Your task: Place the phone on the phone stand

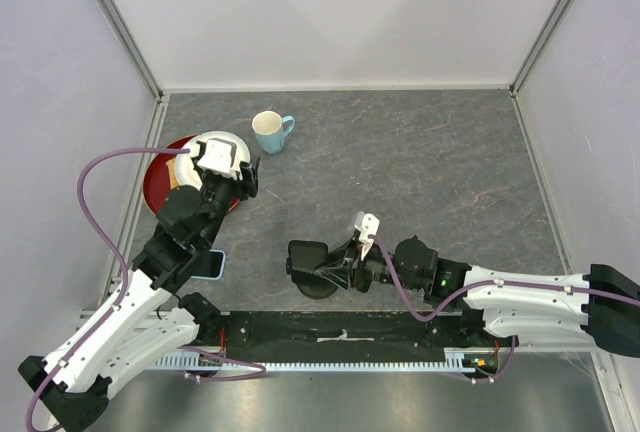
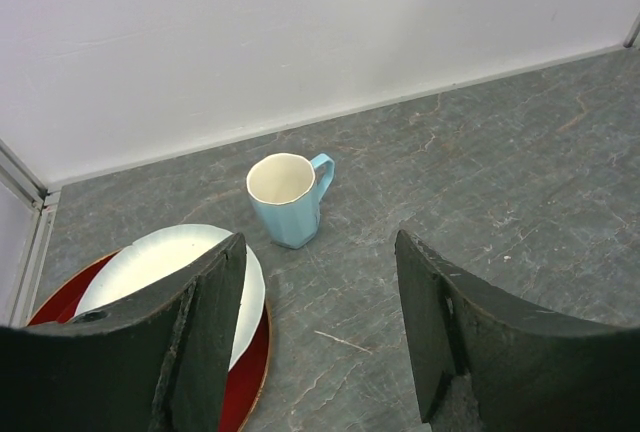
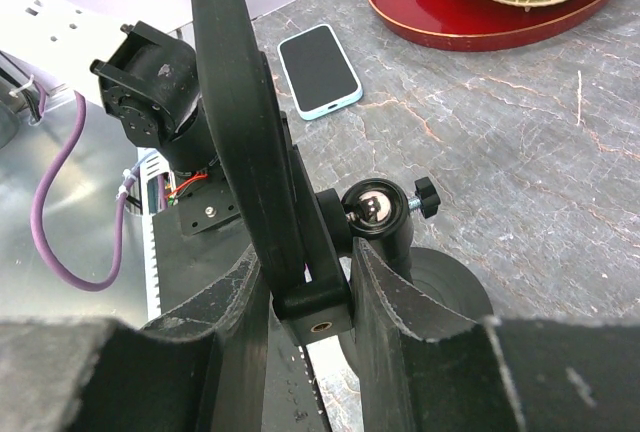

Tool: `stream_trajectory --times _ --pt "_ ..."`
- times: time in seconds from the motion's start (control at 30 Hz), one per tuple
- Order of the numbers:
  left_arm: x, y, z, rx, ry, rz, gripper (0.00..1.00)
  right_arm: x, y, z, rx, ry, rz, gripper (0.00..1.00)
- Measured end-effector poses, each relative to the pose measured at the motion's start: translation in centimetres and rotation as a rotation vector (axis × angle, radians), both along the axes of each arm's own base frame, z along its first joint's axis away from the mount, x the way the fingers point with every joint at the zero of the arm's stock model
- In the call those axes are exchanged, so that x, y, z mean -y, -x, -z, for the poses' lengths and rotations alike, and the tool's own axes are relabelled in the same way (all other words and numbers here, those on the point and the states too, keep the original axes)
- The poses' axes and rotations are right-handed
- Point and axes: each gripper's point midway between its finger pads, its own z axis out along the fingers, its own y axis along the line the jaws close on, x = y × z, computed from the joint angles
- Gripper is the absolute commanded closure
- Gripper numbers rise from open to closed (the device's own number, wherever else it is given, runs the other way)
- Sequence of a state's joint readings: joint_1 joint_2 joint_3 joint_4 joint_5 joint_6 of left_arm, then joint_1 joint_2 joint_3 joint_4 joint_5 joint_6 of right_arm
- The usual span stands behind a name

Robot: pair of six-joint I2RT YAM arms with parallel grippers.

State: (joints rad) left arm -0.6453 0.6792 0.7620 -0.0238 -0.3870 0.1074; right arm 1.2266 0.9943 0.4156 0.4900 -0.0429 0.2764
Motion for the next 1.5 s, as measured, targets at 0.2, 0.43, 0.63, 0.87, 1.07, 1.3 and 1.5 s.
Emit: stream_trajectory --times 0.2,0.43,0.63,0.87,1.07,1.3,1.5 --pt "0.1 0.0 0.1 -0.002 -0.001 0.005 0.34 0.0 0.1 0.1 -0.004 0.002 -0.006 0.38" --pt "0.2 0.0 0.1 -0.003 -0.001 0.007 0.34 0.3 0.8 1.1 -0.022 0.045 -0.029 0.15" --pt "0.3 0.0 0.1 -0.003 -0.001 0.013 0.34 1.7 0.7 0.1 0.001 0.043 -0.003 0.12" --pt "0.4 0.0 0.1 -0.002 0.0 0.022 0.35 7.2 -3.7 -2.3 0.003 -0.044 0.354 0.09" --pt "0.5 0.1 0.1 -0.004 0.006 0.024 0.35 13.8 -6.7 -0.6 -0.168 -0.09 0.737 0.09" --pt "0.6 0.0 0.1 -0.007 0.009 0.029 0.35 15.1 -6.8 3.0 -0.353 0.081 0.911 0.06" --pt "0.7 -0.1 0.3 -0.014 0.009 0.031 0.35 12.1 -7.2 1.6 -0.433 0.206 0.958 0.02"
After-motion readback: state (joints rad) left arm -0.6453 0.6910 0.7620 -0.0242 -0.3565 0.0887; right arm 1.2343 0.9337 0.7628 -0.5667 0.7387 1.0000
